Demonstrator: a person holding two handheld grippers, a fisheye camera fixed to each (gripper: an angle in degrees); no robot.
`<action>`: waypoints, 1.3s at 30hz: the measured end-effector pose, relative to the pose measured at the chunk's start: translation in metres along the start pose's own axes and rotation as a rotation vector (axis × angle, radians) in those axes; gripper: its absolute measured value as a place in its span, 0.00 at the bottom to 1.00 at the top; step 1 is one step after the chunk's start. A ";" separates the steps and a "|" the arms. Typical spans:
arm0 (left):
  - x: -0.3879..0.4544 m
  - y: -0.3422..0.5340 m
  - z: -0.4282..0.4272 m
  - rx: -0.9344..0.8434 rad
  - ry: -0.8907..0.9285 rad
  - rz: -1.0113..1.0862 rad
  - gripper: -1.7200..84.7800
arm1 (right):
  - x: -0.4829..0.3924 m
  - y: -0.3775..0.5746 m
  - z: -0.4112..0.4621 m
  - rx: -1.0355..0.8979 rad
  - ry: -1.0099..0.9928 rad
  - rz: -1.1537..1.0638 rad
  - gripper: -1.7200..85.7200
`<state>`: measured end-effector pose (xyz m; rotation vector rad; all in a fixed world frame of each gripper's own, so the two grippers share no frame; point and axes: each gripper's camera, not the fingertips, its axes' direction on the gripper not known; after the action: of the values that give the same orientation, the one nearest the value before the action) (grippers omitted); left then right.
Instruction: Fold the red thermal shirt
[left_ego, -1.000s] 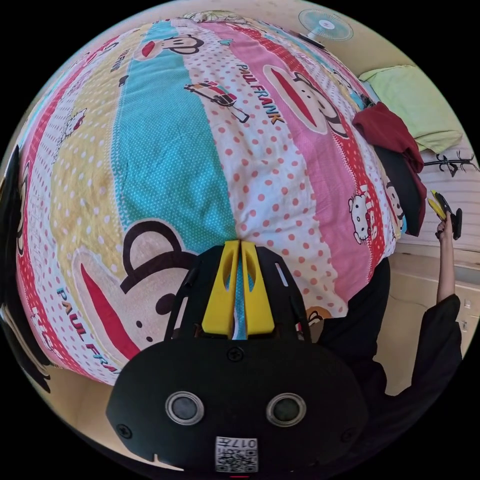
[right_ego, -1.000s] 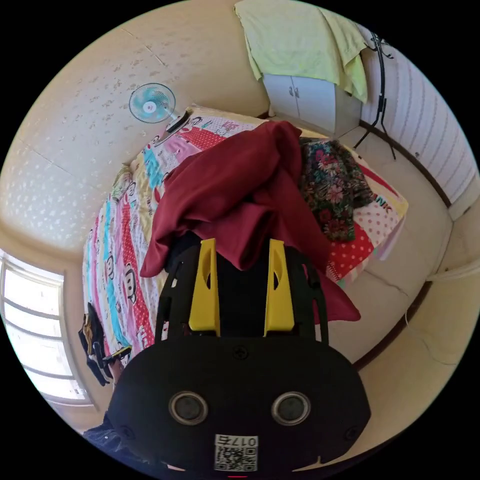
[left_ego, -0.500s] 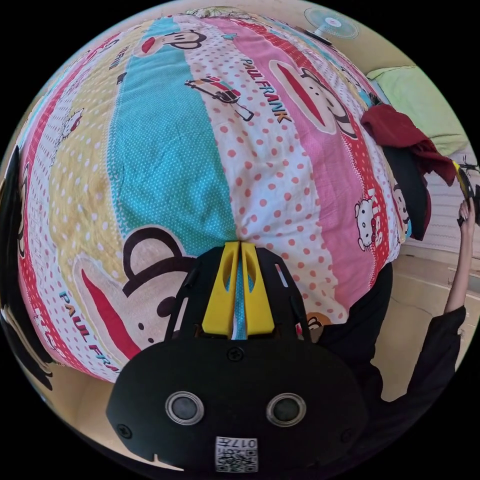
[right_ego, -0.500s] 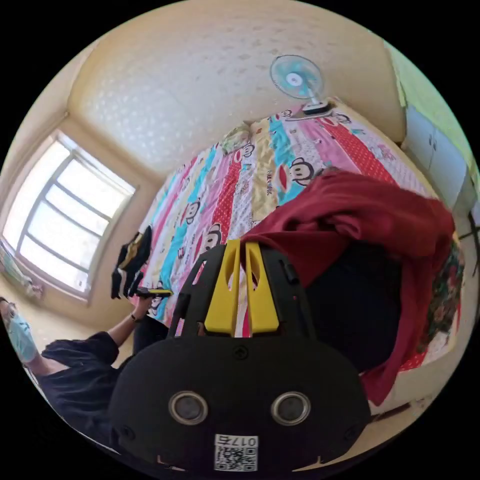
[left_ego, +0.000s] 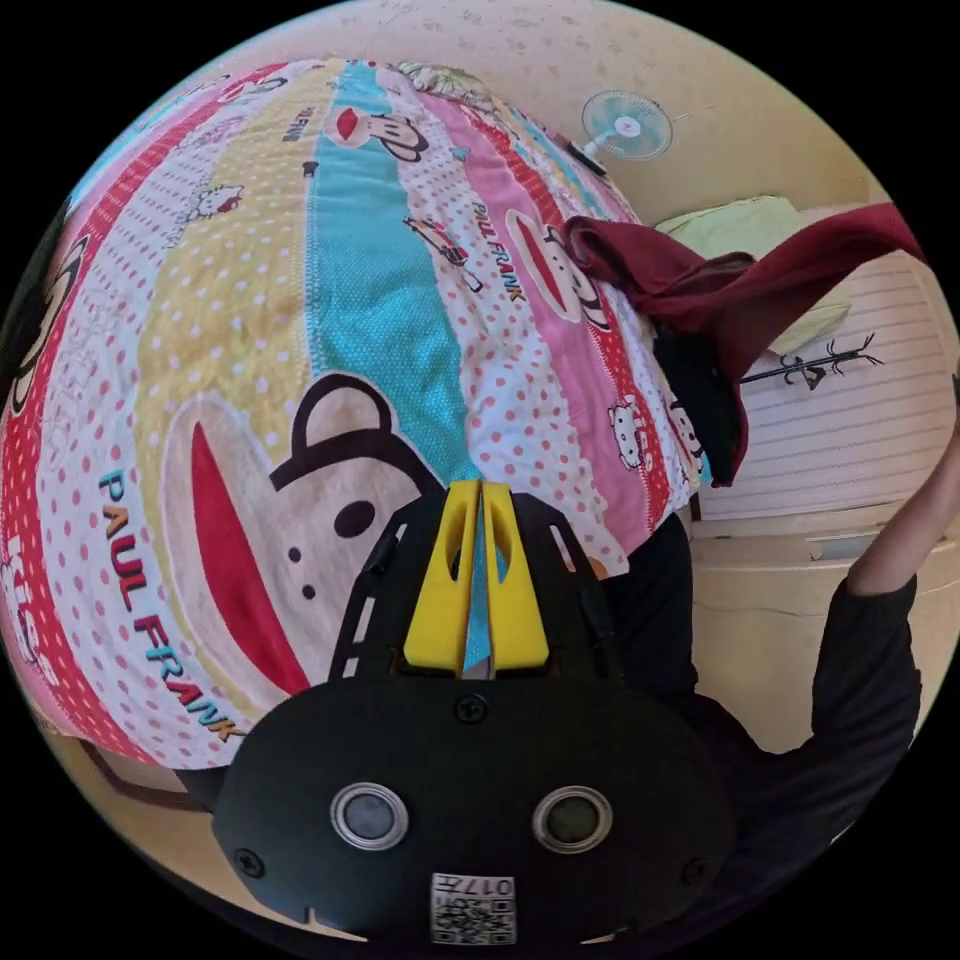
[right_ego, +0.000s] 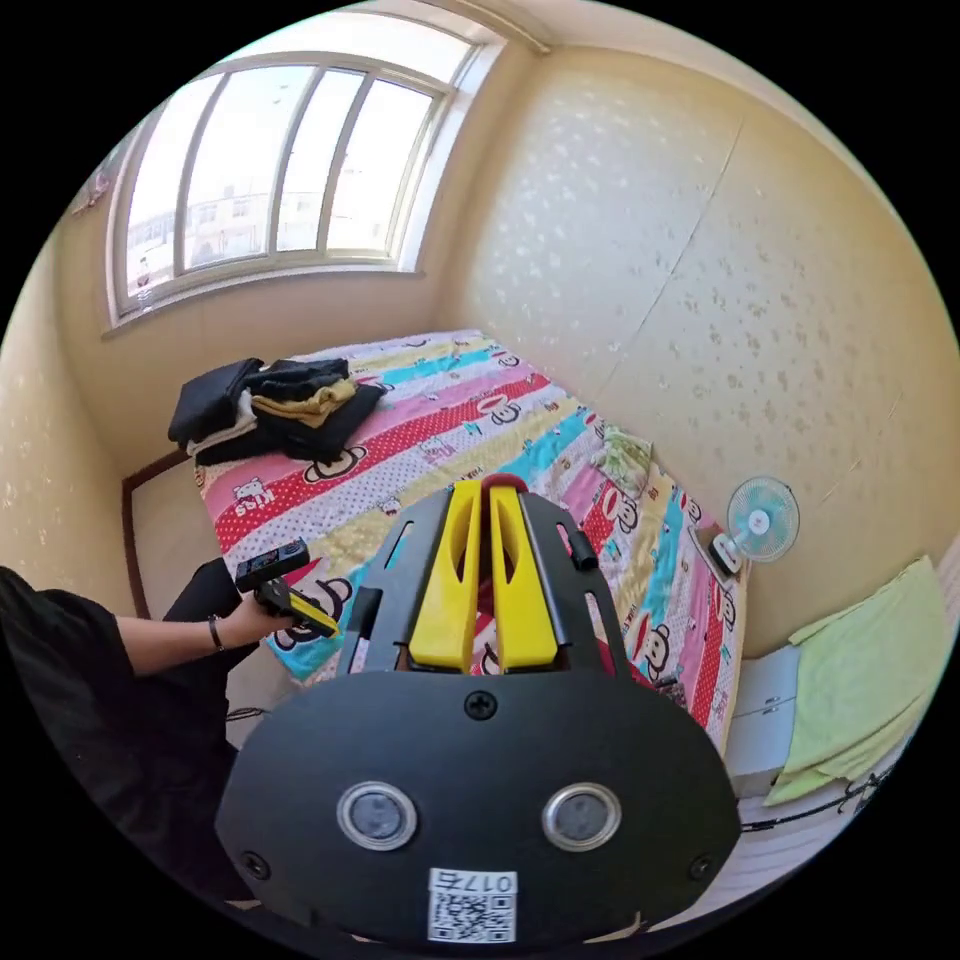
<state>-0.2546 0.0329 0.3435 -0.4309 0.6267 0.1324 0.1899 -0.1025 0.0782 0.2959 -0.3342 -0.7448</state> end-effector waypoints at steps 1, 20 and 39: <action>0.004 0.008 -0.008 0.013 0.007 0.013 0.01 | 0.002 0.009 0.007 -0.017 -0.072 0.004 0.03; 0.200 0.084 -0.082 -0.009 -0.397 0.259 0.13 | 0.180 0.402 0.178 -0.390 -0.118 0.999 0.21; 0.248 0.118 -0.143 0.066 -0.576 0.099 0.12 | 0.217 0.625 0.238 -0.007 -0.376 1.646 0.18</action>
<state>-0.1613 0.0762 0.0513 -0.2772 0.0843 0.3161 0.6247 0.1477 0.5705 -0.1813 -0.7649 0.8394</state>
